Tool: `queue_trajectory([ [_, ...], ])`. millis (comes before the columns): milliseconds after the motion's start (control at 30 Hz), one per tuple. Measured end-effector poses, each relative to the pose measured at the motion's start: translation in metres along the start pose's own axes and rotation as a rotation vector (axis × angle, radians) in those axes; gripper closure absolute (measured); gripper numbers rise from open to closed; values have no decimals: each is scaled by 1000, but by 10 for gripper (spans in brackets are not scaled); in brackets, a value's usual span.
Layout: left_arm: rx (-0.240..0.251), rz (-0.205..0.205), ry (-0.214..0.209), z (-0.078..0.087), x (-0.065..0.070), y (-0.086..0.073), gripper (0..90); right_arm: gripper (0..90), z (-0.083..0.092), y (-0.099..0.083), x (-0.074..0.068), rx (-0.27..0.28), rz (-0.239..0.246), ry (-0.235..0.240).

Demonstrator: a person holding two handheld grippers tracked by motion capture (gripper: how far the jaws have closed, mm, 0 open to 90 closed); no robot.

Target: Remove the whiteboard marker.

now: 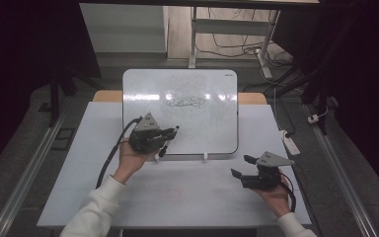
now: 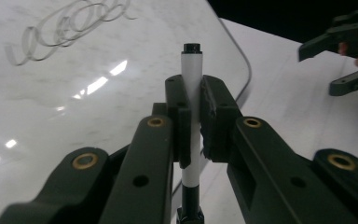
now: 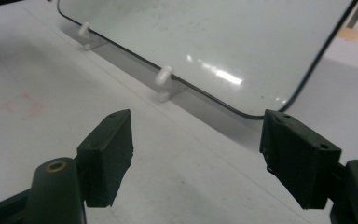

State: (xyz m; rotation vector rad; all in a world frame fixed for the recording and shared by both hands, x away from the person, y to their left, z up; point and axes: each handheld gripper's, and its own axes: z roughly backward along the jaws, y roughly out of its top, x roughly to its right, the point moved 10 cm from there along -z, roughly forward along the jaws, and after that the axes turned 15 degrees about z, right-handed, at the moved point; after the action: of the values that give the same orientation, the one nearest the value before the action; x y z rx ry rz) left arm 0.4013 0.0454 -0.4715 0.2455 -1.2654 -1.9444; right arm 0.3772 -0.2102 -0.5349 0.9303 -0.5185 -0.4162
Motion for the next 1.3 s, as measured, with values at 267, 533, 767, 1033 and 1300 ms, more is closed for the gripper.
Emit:
queue_trajectory([
  [267, -19, -33, -58, -16, 27, -4, 816, 276, -10, 20, -14, 12, -28, 61],
  [533, -36, -75, -88, -32, 53, -8, 816, 302, -28, 38, -34, 6, -18, 123],
  [767, -36, -101, -91, -40, 65, -8, 816, 331, -42, 55, -49, 10, -34, 168],
  [1033, -36, -118, -89, -44, 72, -10, 816, 411, -65, 77, -69, 14, -59, 231],
  [1300, -33, -152, -74, -46, 78, -11, 816, 578, -77, 86, -81, -5, -106, 273],
])
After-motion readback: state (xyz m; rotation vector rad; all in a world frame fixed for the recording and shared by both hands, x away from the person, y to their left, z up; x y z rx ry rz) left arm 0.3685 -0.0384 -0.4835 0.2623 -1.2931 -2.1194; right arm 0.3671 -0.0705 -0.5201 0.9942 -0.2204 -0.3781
